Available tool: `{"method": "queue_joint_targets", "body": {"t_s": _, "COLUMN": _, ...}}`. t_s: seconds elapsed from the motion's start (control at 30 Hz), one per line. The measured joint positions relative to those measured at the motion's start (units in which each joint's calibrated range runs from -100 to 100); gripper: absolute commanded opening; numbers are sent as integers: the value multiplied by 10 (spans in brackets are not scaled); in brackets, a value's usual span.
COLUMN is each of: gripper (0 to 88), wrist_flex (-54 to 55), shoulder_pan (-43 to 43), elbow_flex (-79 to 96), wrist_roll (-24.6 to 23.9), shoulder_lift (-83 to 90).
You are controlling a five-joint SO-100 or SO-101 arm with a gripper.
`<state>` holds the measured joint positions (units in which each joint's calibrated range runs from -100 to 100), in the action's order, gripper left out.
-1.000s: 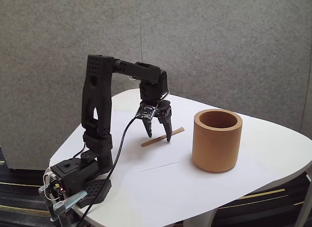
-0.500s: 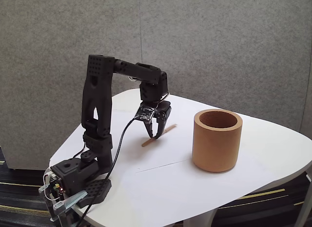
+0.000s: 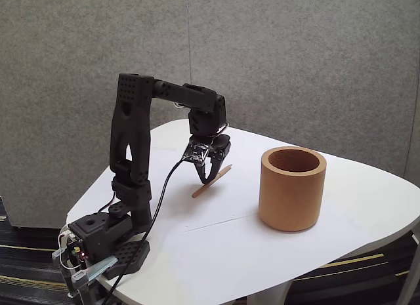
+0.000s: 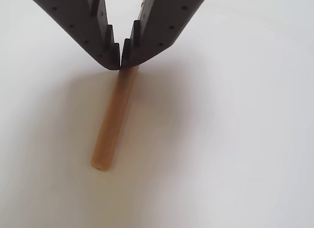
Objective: Grab the pen and put it in the pen holder.
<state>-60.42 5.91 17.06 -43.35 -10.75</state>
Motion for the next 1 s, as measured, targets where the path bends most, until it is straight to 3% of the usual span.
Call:
{"method": "queue_joint_targets", "body": {"t_s": 0.53, "gripper": 9, "wrist_flex": 0, "shoulder_pan": 0, "elbow_flex": 0, "wrist_roll": 1, "shoulder_lift": 0}}
{"method": "queue_joint_targets", "body": {"t_s": 0.8, "gripper": 292, "wrist_flex": -2, "shoulder_pan": -2, "elbow_flex": 1, "wrist_roll": 1, "shoulder_lift": -1}}
{"method": "queue_joint_targets", "body": {"t_s": 1.0, "gripper": 323, "wrist_flex": 5, "shoulder_pan": 3, "elbow_flex": 1, "wrist_roll": 1, "shoulder_lift": -1}}
